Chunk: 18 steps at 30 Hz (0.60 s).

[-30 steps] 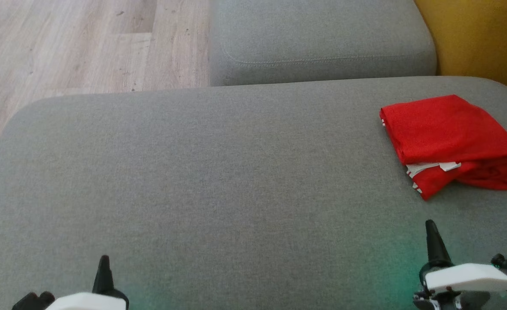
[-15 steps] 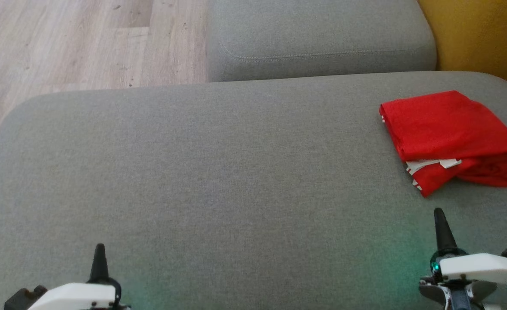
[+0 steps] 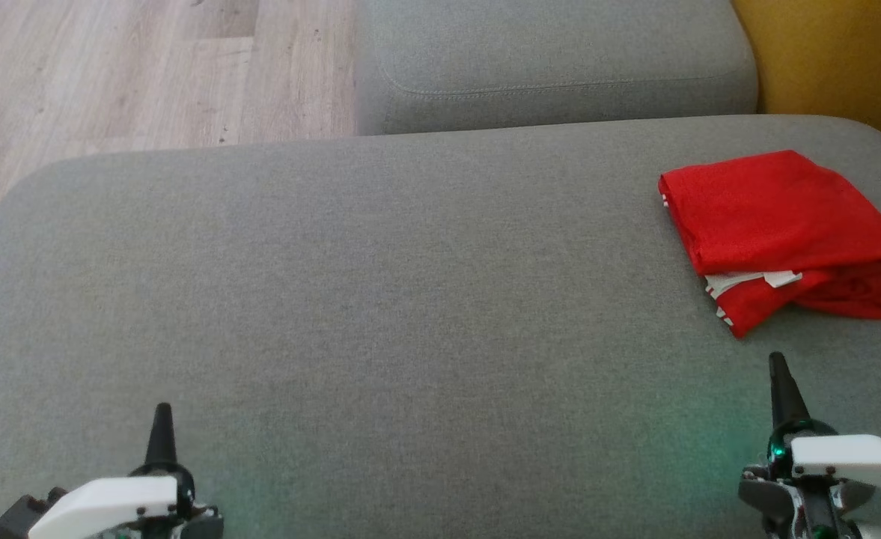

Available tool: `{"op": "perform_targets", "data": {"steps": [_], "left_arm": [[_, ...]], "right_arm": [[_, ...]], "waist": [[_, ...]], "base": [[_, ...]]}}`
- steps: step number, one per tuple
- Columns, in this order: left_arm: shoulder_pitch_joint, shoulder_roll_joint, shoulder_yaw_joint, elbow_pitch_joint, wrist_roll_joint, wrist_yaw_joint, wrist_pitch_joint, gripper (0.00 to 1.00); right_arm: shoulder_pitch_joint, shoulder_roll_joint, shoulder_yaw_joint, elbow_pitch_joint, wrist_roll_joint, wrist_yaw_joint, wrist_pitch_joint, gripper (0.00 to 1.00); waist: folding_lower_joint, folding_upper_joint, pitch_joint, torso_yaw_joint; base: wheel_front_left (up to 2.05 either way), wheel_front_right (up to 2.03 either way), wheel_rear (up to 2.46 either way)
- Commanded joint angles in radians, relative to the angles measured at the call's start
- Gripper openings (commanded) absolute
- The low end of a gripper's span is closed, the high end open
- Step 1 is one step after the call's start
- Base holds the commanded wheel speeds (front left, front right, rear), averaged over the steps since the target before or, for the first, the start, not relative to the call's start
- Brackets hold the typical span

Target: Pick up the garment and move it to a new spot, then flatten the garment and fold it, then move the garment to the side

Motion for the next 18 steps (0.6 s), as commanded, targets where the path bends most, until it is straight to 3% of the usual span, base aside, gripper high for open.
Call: {"op": "perform_targets", "data": {"steps": [1,18], "left_arm": [[-0.069,-0.002,0.049,-0.025,-0.019,-0.012,0.007,0.00],[-0.115,-0.044,0.133,-0.012,-0.135,-0.070,0.054,0.00]], "right_arm": [[-0.070,-0.017,0.011,-0.041,0.031,0.003,0.008,0.00],[-0.104,-0.017,-0.023,-0.056,0.225,0.004,0.044,0.00]], "waist": [[0.0000,0.0000,0.001,0.000],[0.0000,0.0000,0.019,-0.006]], "base": [[0.00,0.00,0.00],[0.00,0.00,0.00]]}}
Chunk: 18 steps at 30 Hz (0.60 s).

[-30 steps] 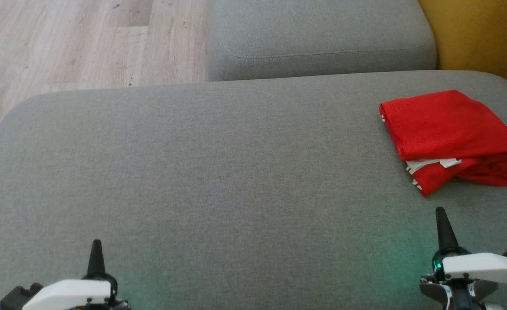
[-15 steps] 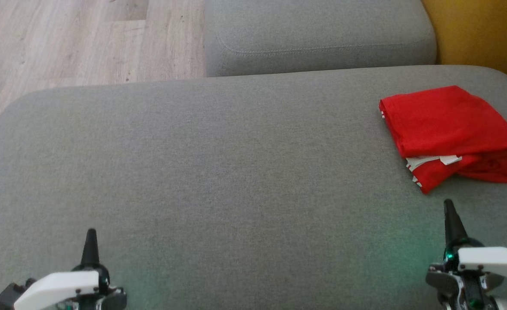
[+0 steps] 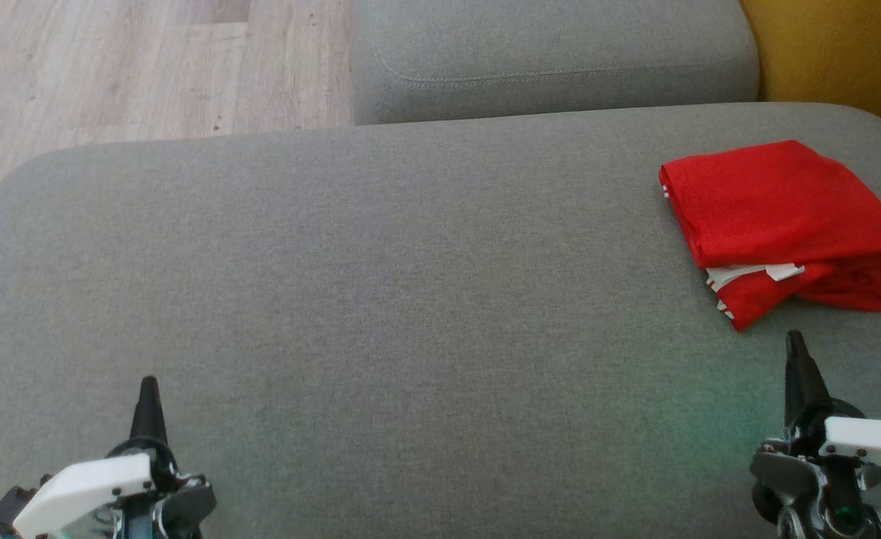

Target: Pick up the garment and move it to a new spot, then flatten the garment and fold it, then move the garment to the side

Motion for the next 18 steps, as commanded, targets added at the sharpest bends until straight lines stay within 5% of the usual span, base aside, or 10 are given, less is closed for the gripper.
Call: {"op": "perform_targets", "data": {"steps": [1,18], "left_arm": [[-0.067,-0.005,0.050,-0.028,-0.020,-0.015,0.010,0.00],[-0.077,-0.015,0.069,-0.025,-0.043,-0.027,0.021,0.00]], "right_arm": [[-0.067,-0.017,0.014,-0.044,0.036,0.004,0.013,0.00],[-0.074,-0.015,0.003,-0.047,0.075,0.004,0.023,0.00]], "waist": [[0.0000,0.0000,0.002,-0.001],[0.0000,0.0000,0.005,-0.002]], "base": [[0.00,0.00,0.00],[0.00,0.00,0.00]]}}
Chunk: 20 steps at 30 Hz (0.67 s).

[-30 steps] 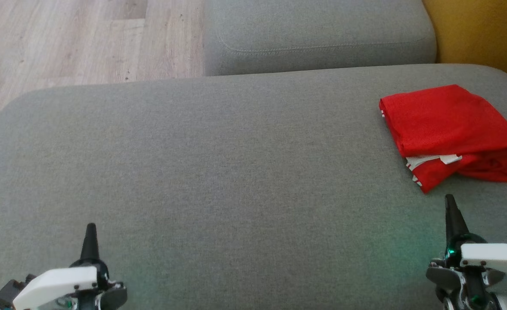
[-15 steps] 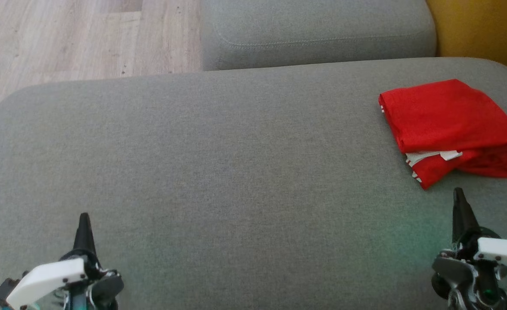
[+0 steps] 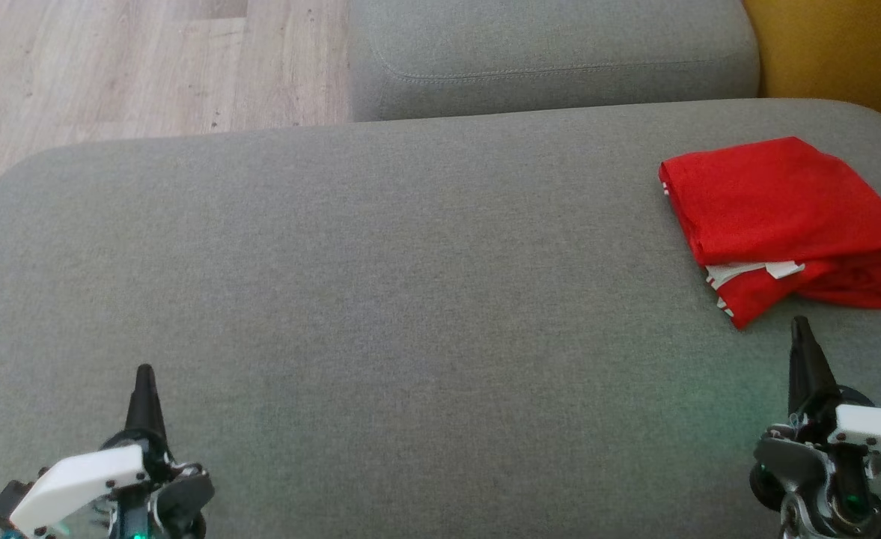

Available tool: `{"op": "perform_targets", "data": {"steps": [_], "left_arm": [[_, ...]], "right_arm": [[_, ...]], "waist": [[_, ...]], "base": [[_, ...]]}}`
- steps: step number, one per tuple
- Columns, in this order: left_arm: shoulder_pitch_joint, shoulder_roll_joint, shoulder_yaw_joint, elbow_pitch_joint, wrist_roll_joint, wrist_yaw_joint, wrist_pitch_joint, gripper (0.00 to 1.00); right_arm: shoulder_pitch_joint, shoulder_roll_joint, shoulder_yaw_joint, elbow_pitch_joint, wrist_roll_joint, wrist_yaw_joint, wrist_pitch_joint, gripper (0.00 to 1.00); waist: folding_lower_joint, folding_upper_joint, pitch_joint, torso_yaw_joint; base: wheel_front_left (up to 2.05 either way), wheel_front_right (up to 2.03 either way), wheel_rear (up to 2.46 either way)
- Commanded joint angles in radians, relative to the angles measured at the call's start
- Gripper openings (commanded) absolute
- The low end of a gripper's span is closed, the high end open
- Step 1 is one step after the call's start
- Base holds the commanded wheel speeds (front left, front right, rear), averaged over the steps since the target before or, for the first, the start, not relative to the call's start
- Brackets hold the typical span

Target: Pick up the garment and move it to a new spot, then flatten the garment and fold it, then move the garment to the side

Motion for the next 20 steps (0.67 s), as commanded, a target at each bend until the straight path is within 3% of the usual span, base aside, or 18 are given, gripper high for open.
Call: {"op": "perform_targets", "data": {"steps": [1,20], "left_arm": [[-0.048,0.005,0.039,-0.028,-0.002,-0.007,0.004,0.00],[-0.048,0.004,0.040,-0.028,-0.001,-0.007,0.005,0.00]], "right_arm": [[-0.050,-0.015,0.017,-0.038,0.006,0.004,0.005,0.00],[-0.050,-0.012,0.014,-0.038,0.003,0.004,0.008,0.00]], "waist": [[0.0000,0.0000,0.000,0.000],[0.0000,0.0000,0.000,0.000]], "base": [[0.00,0.00,0.00],[0.00,0.00,0.00]]}}
